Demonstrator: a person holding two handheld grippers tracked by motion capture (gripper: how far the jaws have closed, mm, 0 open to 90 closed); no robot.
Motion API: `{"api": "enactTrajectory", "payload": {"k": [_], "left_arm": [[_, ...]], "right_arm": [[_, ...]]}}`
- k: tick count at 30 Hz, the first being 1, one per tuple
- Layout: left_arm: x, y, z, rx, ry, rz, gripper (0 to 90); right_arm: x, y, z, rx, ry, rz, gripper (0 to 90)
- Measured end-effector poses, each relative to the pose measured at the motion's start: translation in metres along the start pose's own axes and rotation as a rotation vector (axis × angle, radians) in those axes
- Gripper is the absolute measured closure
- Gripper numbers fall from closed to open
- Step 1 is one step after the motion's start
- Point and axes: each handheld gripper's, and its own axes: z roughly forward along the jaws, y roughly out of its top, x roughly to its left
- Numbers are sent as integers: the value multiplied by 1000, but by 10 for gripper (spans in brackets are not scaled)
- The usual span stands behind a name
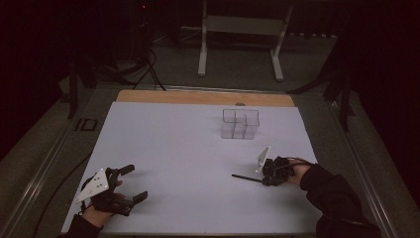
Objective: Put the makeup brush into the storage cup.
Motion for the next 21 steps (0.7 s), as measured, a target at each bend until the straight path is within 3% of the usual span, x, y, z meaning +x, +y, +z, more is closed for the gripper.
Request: {"api": "enactTrajectory", "payload": {"k": [7, 11, 13, 15, 21], "left_arm": [[0, -1, 1, 12, 0, -5, 6], [0, 1, 3, 6, -6, -37, 6], [-2, 3, 4, 13, -3, -39, 6], [-4, 5, 5, 22, 3, -17, 5], [-13, 14, 13, 35, -34, 4, 6]], "right_arm": [[-9, 4, -2, 26, 61, 32, 842], [-13, 5, -15, -35, 77, 64, 847], [-14, 6, -20, -37, 68, 56, 847], [-13, 8, -24, -18, 79, 48, 848], [-9, 14, -27, 19, 88, 7, 847]]}}
